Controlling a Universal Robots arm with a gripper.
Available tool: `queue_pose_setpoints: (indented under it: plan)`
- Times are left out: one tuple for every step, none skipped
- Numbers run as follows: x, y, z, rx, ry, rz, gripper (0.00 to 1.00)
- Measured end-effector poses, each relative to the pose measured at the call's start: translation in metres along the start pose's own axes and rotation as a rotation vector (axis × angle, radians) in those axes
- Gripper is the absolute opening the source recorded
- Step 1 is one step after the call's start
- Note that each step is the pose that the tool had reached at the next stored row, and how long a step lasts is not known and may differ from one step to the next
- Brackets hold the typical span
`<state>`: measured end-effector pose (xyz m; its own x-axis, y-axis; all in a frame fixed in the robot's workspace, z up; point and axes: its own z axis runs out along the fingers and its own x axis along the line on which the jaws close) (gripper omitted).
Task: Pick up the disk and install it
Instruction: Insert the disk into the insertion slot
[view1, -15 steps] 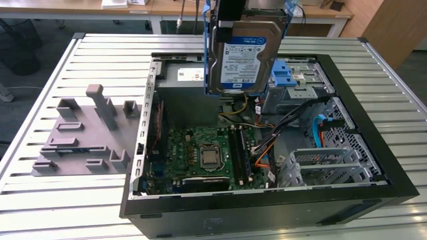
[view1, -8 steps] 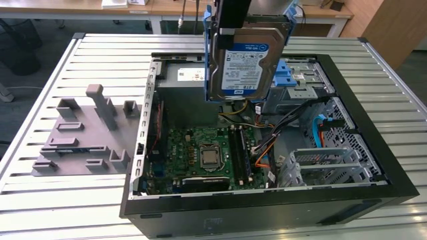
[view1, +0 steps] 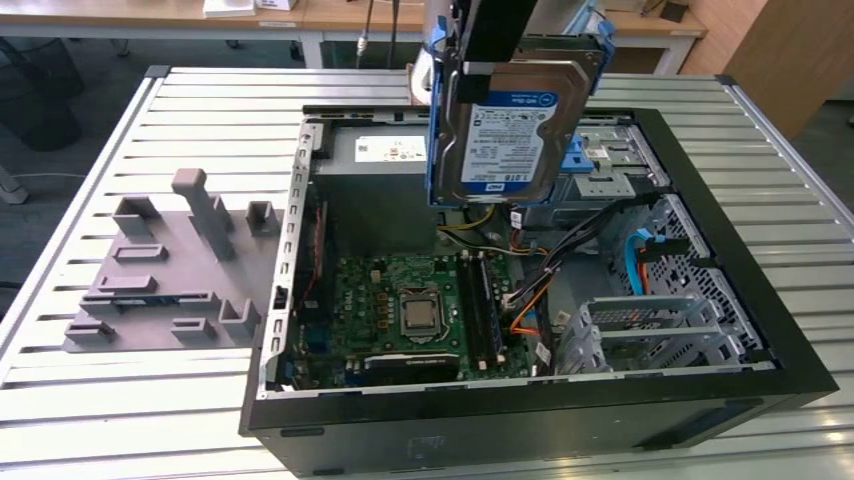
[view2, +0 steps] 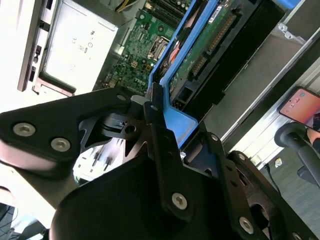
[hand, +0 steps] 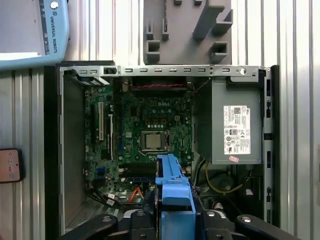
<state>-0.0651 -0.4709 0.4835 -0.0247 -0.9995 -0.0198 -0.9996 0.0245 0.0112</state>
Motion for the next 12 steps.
queue_pose_setpoints:
  plan:
    - [0.0006,0.0,0.0002,-0.0001,0.0002,0.0,0.36]
    - [0.0013,0.0,0.0006,0.0,0.0,0.0,0.36]
    - [0.0022,-0.0001,0.0009,0.0,0.0,0.0,0.36]
    - [0.0034,-0.0001,0.001,0.0,-0.0001,0.0,0.36]
    - [0.0049,-0.0001,0.0012,0.0001,-0.0001,0.0,0.36]
    - [0.0068,-0.0002,0.0013,0.0001,-0.0002,0.0,0.36]
    - [0.0089,-0.0002,0.0014,0.0,-0.0001,0.0,0.36]
    - [0.0112,-0.0003,0.0014,0.0001,-0.0001,0.0,0.36]
    - [0.0131,-0.0004,0.0014,0.0,0.0,0.0,0.36]
    - [0.0141,-0.0004,0.0015,0.0001,0.0004,0.0,0.36]
    - [0.0143,-0.0004,0.0015,0.0002,0.0018,0.0,0.36]
    - [0.0143,-0.0004,0.0015,0.0001,0.0028,0.0,0.36]
